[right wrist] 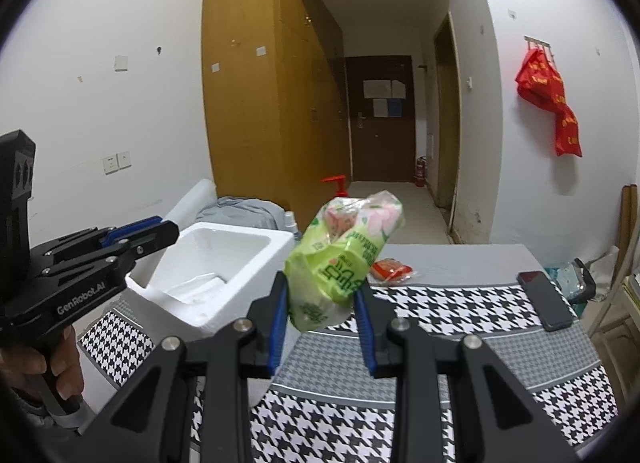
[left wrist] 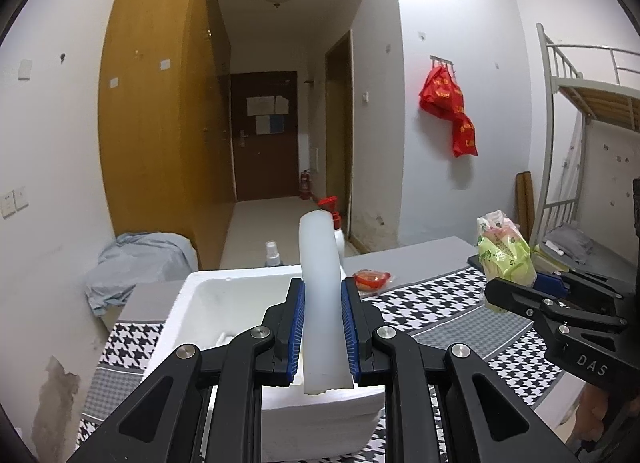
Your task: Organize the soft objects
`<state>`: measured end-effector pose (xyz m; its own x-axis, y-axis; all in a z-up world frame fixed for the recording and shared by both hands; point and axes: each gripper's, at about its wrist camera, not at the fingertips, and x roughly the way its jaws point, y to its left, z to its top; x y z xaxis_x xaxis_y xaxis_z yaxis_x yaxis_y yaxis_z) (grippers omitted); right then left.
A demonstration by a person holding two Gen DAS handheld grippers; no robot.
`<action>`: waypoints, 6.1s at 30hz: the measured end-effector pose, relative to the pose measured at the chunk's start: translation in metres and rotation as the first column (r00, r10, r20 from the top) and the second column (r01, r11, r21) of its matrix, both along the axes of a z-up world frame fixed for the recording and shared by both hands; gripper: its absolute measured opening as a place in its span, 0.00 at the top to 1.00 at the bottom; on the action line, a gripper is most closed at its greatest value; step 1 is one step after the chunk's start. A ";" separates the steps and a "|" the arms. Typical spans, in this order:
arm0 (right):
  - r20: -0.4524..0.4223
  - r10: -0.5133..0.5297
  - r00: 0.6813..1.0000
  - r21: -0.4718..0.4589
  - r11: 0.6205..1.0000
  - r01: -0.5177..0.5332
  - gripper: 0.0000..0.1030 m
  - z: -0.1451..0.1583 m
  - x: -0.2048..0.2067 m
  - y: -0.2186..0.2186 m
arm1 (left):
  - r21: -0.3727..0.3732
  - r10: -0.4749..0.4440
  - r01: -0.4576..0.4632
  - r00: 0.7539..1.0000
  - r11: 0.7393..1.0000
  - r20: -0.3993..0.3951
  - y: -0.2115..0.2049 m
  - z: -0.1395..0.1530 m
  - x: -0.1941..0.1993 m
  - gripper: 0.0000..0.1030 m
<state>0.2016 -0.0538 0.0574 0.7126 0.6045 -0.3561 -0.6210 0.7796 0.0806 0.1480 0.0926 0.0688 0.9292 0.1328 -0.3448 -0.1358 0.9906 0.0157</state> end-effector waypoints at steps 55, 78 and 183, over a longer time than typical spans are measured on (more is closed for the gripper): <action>-0.024 0.088 0.996 -0.040 0.995 -0.089 0.65 -0.002 0.012 0.072 | 0.011 0.252 -0.253 0.967 0.968 0.023 0.084 -0.009 -0.010 0.01; -0.044 0.149 0.988 -0.064 0.986 -0.152 0.65 -0.003 0.015 0.126 | -0.007 0.315 -0.316 0.948 0.949 0.050 0.116 -0.012 -0.042 0.01; 0.161 0.014 0.987 0.048 0.999 -0.022 0.00 0.009 -0.110 -0.028 | -0.043 0.121 -0.115 0.981 0.992 0.153 -0.021 0.003 -0.123 0.01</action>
